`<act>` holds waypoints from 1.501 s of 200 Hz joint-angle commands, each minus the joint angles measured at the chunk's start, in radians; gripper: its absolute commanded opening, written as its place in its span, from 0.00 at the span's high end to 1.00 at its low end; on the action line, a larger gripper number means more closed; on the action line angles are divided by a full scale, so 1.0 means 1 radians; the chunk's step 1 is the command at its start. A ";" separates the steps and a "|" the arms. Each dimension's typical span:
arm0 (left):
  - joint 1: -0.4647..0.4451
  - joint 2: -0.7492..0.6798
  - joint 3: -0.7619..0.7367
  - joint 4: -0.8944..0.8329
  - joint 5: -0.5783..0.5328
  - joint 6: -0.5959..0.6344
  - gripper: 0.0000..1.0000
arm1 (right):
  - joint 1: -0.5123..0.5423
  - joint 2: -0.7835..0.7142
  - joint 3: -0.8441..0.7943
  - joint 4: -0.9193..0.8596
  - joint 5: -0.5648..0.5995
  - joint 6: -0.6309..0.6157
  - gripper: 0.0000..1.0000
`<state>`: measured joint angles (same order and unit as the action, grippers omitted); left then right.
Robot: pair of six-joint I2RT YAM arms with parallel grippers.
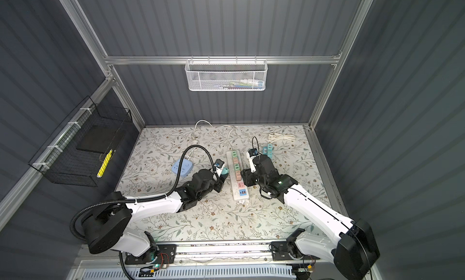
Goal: Insert the plug
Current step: 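Lift the teal charger with the left gripper toward the right gripper, then pass the teal charger into the right gripper while the left opens and withdraws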
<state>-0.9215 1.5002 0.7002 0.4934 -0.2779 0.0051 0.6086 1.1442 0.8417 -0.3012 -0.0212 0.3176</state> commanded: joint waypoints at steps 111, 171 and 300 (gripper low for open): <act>-0.077 -0.067 -0.036 0.137 0.096 0.144 0.74 | -0.033 0.137 0.130 -0.014 -0.423 0.004 0.50; -0.079 -0.063 -0.025 0.121 0.095 0.133 0.68 | -0.034 0.155 0.107 0.016 -0.448 0.015 0.64; -0.079 -0.229 -0.088 0.040 -0.022 0.027 0.37 | -0.033 0.116 0.082 0.011 -0.225 -0.024 0.75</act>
<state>-0.9993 1.3525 0.6514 0.5449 -0.2291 0.1017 0.5728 1.2888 0.9409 -0.2749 -0.3771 0.3122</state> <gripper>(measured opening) 0.625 0.293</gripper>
